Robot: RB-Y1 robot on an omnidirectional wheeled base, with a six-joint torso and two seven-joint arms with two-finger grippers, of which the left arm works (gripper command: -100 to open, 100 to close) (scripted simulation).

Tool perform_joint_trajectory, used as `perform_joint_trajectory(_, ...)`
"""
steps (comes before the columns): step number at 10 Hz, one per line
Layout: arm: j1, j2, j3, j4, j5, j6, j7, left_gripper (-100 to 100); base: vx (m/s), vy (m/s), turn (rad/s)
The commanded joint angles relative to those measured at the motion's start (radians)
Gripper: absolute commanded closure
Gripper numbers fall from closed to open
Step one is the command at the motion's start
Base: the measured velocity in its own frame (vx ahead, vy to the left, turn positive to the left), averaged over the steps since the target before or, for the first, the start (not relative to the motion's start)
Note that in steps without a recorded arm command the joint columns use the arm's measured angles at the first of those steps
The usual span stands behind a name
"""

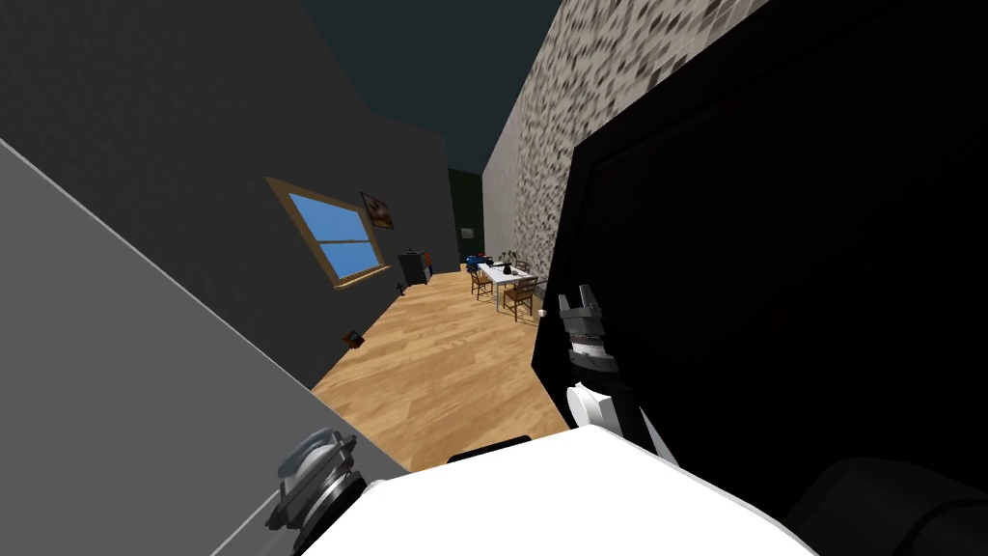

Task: Push the door open

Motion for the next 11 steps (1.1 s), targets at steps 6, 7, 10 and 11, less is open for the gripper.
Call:
perform_joint_trajectory(6, 0.034, -0.033, 0.109, -0.022, 0.075, -0.053, -0.049, 100, 0.142, 0.098, -0.068)
perform_joint_trajectory(7, 0.039, -0.040, 0.120, -0.026, 0.083, -0.057, -0.055, 100, 0.183, 0.096, -0.043)
perform_joint_trajectory(10, 0.044, -0.028, 0.147, -0.023, 0.107, -0.064, -0.066, 100, 0.114, 0.075, 0.009)
perform_joint_trajectory(11, 0.045, -0.025, 0.152, -0.023, 0.112, -0.066, -0.067, 100, 0.156, 0.114, 0.056)
